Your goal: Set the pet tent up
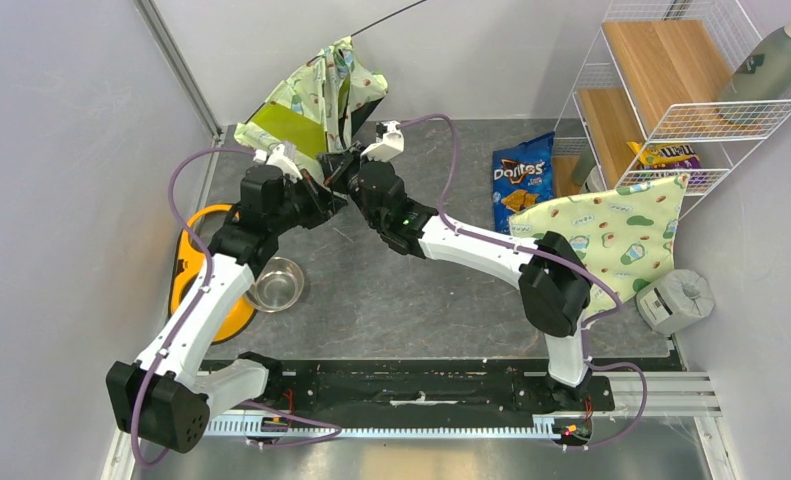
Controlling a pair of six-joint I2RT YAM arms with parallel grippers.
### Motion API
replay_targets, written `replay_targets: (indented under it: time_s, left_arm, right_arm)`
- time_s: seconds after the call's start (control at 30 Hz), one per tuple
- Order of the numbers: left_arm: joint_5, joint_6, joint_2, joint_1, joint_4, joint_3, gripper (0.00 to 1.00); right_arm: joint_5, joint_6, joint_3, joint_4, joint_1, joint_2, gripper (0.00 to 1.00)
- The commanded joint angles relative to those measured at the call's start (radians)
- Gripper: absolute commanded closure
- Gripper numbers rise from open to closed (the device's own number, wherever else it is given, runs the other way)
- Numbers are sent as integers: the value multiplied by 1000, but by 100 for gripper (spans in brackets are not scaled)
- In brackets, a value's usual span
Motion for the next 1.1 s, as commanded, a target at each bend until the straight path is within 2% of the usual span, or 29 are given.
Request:
replay_targets:
  time_s: [0.0, 0.27, 0.53, 0.73, 0.97, 1.07]
  left_arm:
    - [93, -257, -23, -19, -26, -41, 98]
    - [21, -290, -37, -18, -49, -48, 98]
    - [-49, -340, -42, -2, -37, -55, 98]
    - [-46, -373, -40, 20, 11, -91, 98]
    - [-32, -298, -47, 47, 1, -104, 98]
    - [-28, -262, -64, 59, 4, -132, 98]
  right_arm:
    - [143, -28, 40, 7, -54, 52, 100]
    - [136, -33, 33, -19, -44, 47, 100]
    - [28, -77, -68, -110, -24, -23, 100]
    - [-18, -161, -120, -139, 8, -60, 90]
    - [-155, -207, -138, -259, 9, -107, 71]
    - [-229, -218, -119, -327, 4, -113, 66]
